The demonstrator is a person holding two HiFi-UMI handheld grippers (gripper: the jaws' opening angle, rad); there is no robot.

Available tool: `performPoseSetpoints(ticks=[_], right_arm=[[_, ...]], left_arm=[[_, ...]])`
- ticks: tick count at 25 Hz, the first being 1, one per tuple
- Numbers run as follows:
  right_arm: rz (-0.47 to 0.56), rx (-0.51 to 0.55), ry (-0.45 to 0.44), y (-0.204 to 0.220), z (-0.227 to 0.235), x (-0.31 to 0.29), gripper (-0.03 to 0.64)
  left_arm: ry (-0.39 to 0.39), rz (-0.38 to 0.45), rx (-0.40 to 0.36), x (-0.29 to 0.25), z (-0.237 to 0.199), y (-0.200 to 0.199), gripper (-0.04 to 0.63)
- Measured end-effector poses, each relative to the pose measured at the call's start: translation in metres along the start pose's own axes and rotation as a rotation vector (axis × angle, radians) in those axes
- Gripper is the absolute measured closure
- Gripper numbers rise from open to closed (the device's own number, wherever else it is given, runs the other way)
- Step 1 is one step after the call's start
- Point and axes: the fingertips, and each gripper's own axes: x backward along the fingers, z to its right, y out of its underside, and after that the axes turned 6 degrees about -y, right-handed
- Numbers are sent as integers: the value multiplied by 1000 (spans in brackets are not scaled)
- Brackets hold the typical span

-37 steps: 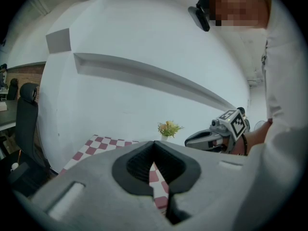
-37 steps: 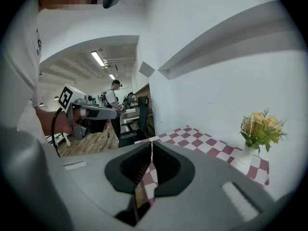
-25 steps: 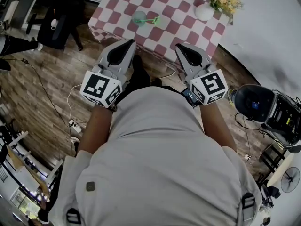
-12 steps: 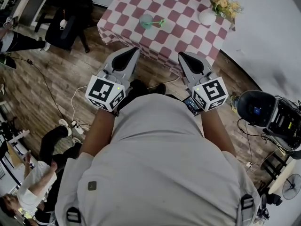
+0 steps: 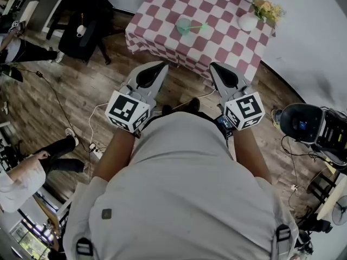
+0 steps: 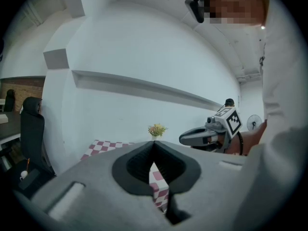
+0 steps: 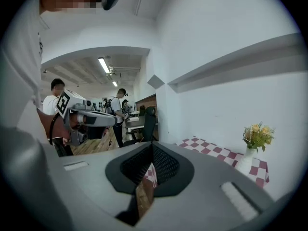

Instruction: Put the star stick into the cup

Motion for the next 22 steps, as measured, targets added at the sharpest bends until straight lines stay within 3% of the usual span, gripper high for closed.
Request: performPoseSetpoints(ticks=[11, 22], right_arm=[[-11, -6, 83, 6, -67, 6, 607], [30, 45, 54, 7, -75, 59, 607]], left_arm=[[50, 1, 23, 64, -15, 20, 591], [49, 10, -21, 65, 42, 9, 591]])
